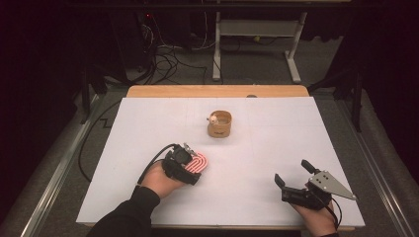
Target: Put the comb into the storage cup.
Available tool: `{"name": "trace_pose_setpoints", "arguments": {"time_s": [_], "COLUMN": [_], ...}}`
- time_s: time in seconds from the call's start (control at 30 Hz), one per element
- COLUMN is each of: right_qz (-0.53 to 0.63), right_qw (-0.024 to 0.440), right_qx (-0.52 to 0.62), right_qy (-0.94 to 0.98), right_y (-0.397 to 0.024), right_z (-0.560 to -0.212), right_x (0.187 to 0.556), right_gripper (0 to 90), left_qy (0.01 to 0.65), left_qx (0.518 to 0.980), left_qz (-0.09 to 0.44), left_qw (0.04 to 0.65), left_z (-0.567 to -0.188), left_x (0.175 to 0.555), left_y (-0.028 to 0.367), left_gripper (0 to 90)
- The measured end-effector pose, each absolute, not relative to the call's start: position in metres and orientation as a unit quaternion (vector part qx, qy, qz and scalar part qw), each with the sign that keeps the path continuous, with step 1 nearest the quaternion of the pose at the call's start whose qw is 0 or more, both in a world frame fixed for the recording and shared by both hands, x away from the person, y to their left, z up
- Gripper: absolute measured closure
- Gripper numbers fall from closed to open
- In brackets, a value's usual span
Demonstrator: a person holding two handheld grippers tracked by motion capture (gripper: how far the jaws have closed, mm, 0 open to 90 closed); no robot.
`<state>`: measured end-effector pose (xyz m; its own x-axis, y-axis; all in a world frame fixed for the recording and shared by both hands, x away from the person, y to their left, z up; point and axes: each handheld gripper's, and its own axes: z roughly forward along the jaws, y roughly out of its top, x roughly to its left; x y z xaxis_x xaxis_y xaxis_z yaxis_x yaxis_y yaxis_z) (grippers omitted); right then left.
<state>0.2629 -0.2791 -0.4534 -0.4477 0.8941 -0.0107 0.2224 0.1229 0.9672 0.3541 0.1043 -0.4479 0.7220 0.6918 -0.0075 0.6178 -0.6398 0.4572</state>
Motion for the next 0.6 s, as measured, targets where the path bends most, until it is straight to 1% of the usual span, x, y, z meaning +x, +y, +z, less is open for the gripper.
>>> {"name": "trace_pose_setpoints", "arguments": {"time_s": [0.6], "right_qz": [0.517], "right_qw": [0.325], "right_qx": [0.414], "right_qy": [0.675], "right_y": [-0.28], "right_z": [-0.454], "right_x": [0.263], "right_gripper": [0.2], "left_qy": [0.36], "left_qx": [0.866], "left_qz": [0.137], "left_qw": [0.32], "left_z": [-0.438], "left_x": [0.34], "left_y": [0.124], "left_gripper": [18.3]}}
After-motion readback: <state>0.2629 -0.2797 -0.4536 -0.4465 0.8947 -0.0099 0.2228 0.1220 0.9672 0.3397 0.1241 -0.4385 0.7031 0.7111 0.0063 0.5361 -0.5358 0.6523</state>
